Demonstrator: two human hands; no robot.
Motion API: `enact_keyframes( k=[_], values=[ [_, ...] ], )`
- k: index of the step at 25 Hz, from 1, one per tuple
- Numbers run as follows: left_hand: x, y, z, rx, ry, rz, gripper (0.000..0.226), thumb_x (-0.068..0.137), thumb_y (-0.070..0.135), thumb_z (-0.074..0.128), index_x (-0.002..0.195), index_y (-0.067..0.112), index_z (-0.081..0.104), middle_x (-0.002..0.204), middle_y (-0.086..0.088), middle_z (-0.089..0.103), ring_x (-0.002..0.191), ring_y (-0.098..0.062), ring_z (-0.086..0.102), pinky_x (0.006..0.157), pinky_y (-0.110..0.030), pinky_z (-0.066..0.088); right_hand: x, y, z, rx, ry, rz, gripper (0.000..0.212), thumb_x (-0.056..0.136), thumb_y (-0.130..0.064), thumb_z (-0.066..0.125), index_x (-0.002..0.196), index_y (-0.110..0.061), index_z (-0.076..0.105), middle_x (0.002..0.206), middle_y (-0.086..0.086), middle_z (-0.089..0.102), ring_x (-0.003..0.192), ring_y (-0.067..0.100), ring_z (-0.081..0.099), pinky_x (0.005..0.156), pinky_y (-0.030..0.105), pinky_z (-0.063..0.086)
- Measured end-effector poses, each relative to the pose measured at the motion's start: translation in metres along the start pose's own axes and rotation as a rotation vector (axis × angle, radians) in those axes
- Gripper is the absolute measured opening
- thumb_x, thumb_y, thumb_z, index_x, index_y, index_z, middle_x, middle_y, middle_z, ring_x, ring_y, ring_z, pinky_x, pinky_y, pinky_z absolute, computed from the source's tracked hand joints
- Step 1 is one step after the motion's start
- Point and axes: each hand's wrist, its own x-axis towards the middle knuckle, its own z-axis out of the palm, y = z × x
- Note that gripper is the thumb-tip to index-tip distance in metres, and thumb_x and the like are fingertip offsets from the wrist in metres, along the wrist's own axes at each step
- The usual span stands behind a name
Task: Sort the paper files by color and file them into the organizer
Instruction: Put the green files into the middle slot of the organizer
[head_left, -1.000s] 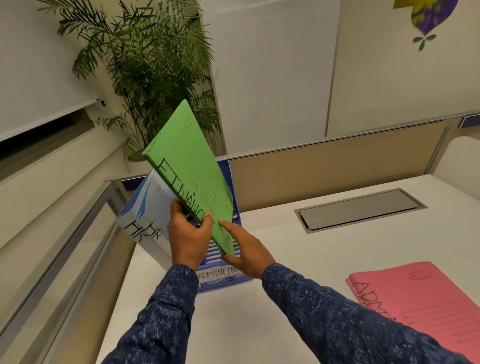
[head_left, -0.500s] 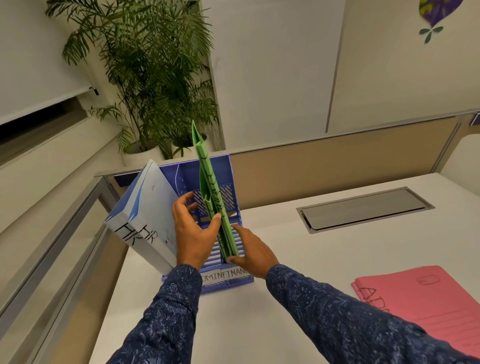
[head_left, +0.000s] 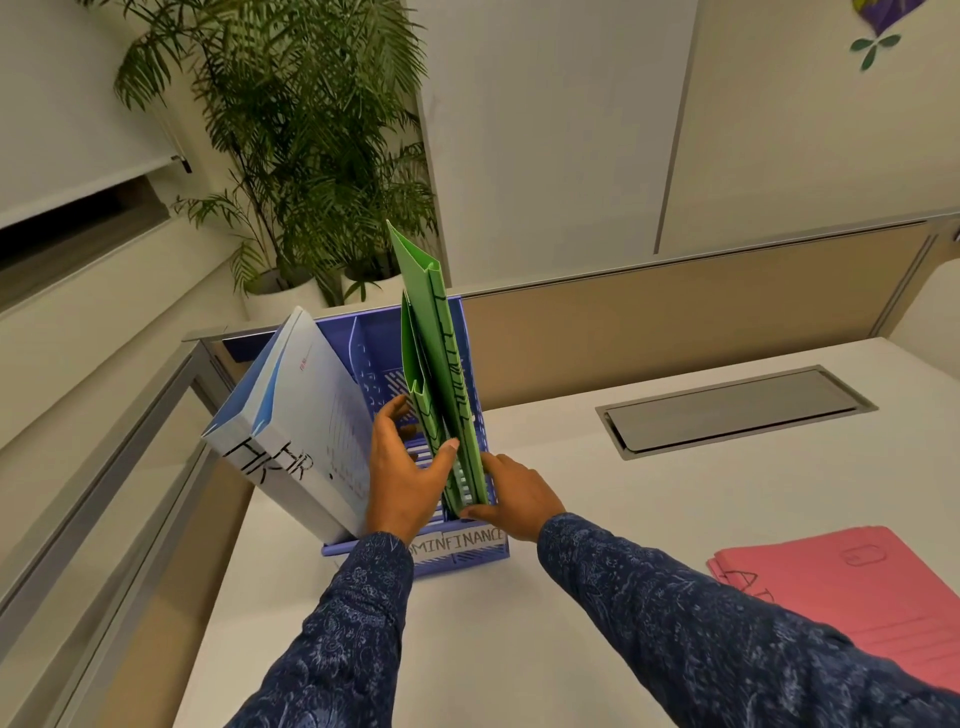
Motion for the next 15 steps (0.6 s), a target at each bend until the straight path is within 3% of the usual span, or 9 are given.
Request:
enact_keyframes(
  k=[3,6,9,11,15],
  values=[
    [-0.001,-0.005,0.002,-0.026,-0.004,-0.007,0.067,0.081,0.02,0.077,0.135,0.028,0.038,0.128,0.007,0.054,0.116,-0.008,0.055,0.091,-0.03,0.055,0.005,0.002,0.001,-0.018,0.013,-0.004,0.078,0.075,-0.049,0.077,0.14,-0.026,0.04,0.122,0.004,0.061,0.104,0.025,0.061,0.088,0.042,0.052],
    [-0.004,-0.011,0.004,-0.015,-0.03,-0.032,0.063,0.081,0.02,0.076,0.129,0.035,0.038,0.122,0.012,0.055,0.112,-0.005,0.057,0.078,-0.008,0.05,0.012,0.003,0.0,-0.015,0.022,-0.005,0.068,0.074,-0.045,0.077,0.131,-0.028,0.044,0.113,0.005,0.063,0.097,0.028,0.063,0.083,0.041,0.053],
    [-0.007,-0.019,0.005,-0.016,-0.054,-0.081,0.062,0.081,0.018,0.076,0.126,0.037,0.037,0.12,0.011,0.055,0.108,-0.001,0.056,0.069,0.002,0.044,0.017,0.001,-0.003,-0.043,0.0,0.0,0.081,0.066,-0.054,0.08,0.132,-0.03,0.04,0.114,0.003,0.058,0.094,0.027,0.063,0.081,0.042,0.055],
    [-0.009,-0.026,0.004,0.008,-0.07,-0.1,0.062,0.081,0.017,0.076,0.129,0.031,0.039,0.124,0.008,0.055,0.109,-0.002,0.055,0.073,0.001,0.045,0.017,0.0,-0.002,-0.076,-0.02,0.005,0.096,0.059,-0.062,0.08,0.137,-0.03,0.034,0.118,0.002,0.054,0.095,0.027,0.063,0.08,0.043,0.056],
    [-0.014,-0.04,0.002,0.021,-0.147,-0.143,0.074,0.08,0.016,0.077,0.139,0.025,0.035,0.133,0.005,0.052,0.116,-0.009,0.055,0.09,-0.021,0.049,0.015,0.002,-0.001,-0.101,-0.037,0.011,0.11,0.054,-0.065,0.081,0.142,-0.03,0.025,0.125,0.003,0.049,0.099,0.027,0.063,0.082,0.045,0.057]
  ],
)
